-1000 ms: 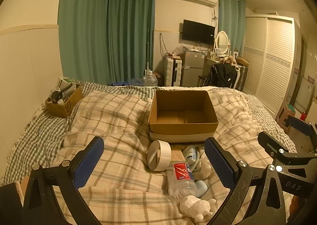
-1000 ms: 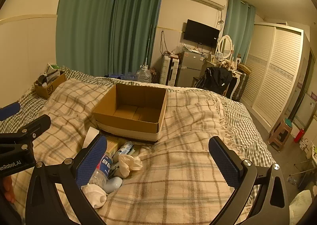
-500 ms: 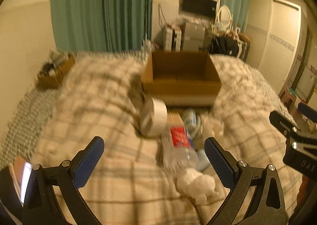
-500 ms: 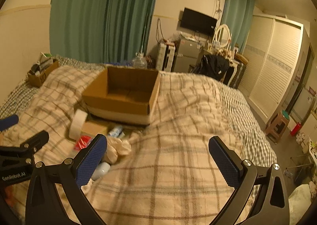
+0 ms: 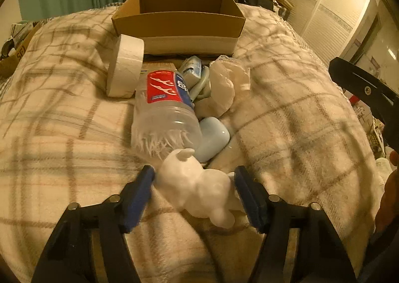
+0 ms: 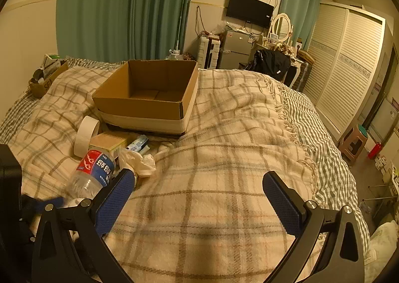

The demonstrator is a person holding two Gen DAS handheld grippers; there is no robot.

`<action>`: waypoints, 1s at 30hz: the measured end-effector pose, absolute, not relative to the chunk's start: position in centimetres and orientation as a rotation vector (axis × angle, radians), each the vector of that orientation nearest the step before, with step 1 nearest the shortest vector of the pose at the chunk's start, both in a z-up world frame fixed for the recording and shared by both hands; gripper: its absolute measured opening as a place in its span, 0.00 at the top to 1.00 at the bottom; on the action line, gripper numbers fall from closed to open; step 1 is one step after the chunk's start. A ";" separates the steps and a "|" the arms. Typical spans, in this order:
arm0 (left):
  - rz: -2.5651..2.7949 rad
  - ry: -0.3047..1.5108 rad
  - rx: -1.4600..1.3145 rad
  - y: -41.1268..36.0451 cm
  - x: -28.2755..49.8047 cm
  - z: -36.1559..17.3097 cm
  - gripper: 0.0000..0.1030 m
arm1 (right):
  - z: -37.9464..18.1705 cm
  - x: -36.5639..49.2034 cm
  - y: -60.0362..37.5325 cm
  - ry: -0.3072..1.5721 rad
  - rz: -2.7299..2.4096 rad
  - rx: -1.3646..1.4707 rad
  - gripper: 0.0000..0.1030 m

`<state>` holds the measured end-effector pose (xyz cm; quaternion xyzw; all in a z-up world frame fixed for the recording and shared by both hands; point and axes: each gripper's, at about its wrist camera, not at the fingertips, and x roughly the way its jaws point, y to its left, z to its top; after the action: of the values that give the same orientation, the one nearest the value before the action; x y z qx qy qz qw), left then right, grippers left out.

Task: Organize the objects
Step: 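Grasp the white toy figure with the left gripper and lift it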

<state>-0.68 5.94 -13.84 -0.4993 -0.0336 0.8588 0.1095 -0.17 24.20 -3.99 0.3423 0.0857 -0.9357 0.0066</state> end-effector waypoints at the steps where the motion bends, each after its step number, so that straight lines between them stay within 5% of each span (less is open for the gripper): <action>1: 2.520 -0.108 -1.459 5.8 -0.5 -13.6 0.36 | -3.9 -0.1 24.1 0.275 -2.928 1.070 0.01; 4: 2.535 -0.159 -1.409 4.8 0.3 -12.2 0.41 | -3.7 0.4 23.7 0.293 -2.927 1.059 0.00; 6: 2.596 -0.128 -1.362 3.9 1.0 -10.5 0.90 | -3.4 0.6 23.4 0.302 -2.925 1.049 0.01; 10: 2.658 -0.111 -1.308 1.8 0.5 -8.3 0.96 | -3.3 0.7 22.2 0.312 -2.901 1.046 0.01; 19: 2.576 -0.150 -1.368 0.8 0.2 -9.7 0.93 | -4.4 0.0 20.5 0.388 -2.858 1.080 0.01; 22: 2.571 -0.108 -1.332 2.1 0.4 -9.2 0.62 | -4.0 -0.1 21.4 0.382 -2.886 1.081 0.01; 23: 2.578 -0.096 -1.319 2.5 0.6 -9.1 0.44 | -3.9 -0.1 21.7 0.383 -2.897 1.079 0.01; 30: 2.537 0.004 -1.314 5.7 0.4 -10.0 0.40 | -4.0 -0.3 23.7 0.336 -2.921 1.093 0.00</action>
<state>0.41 5.66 -10.00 -0.4552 0.0014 0.8790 0.1421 -0.33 23.74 -3.97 0.3486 0.1072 -0.9311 0.0024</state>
